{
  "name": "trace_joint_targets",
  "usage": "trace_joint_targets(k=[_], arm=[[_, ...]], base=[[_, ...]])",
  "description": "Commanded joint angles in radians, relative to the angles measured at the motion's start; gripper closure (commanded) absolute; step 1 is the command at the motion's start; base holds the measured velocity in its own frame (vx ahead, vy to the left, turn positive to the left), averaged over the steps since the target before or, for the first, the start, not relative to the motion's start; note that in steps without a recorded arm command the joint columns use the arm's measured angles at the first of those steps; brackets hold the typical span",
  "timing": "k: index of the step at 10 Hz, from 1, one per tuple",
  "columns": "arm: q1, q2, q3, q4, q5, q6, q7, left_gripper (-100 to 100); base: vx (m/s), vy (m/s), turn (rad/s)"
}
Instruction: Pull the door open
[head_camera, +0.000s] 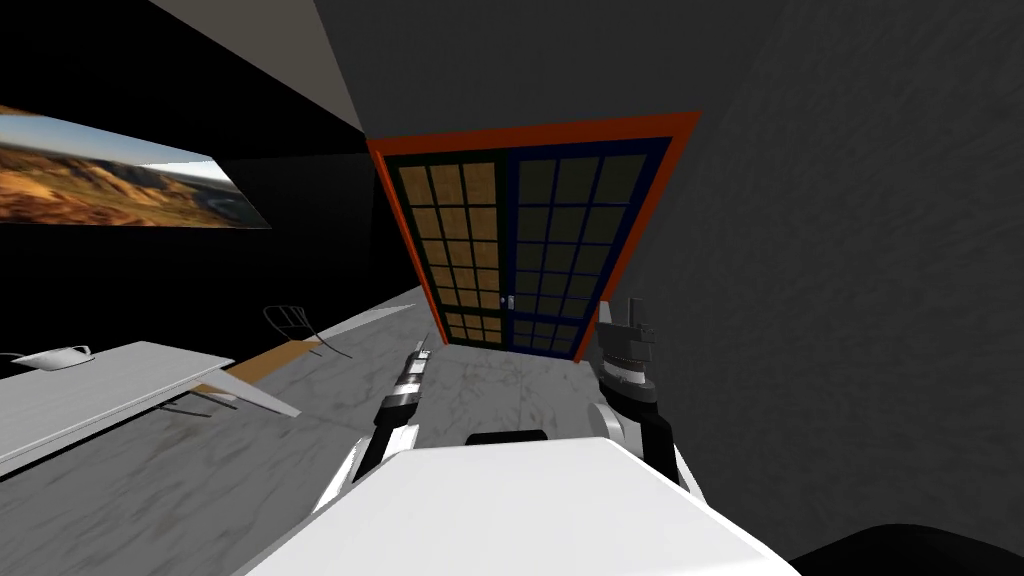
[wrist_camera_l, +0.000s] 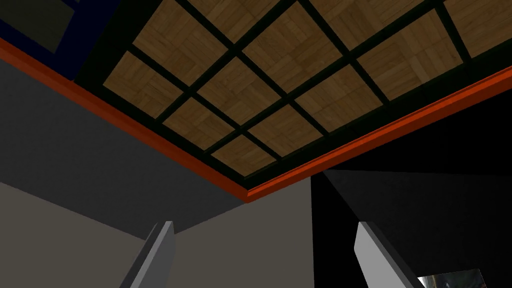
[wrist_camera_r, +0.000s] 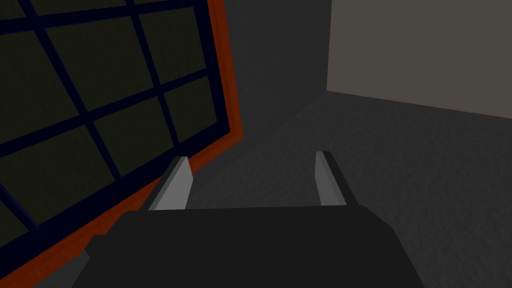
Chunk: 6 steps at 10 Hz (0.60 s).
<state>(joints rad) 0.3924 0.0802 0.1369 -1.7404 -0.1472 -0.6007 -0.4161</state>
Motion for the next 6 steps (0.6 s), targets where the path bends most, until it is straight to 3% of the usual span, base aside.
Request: trace_joint_targets(k=[1,6], arm=[[-0.012,0.005,0.008,0.037,-0.006,-0.007,-0.041,-100],[-0.037,0.012,0.030,0.157,-0.027,-0.044,-0.162,-100]], base=[[0.106,-0.036,-0.083],[0.109,-0.050,-0.087]])
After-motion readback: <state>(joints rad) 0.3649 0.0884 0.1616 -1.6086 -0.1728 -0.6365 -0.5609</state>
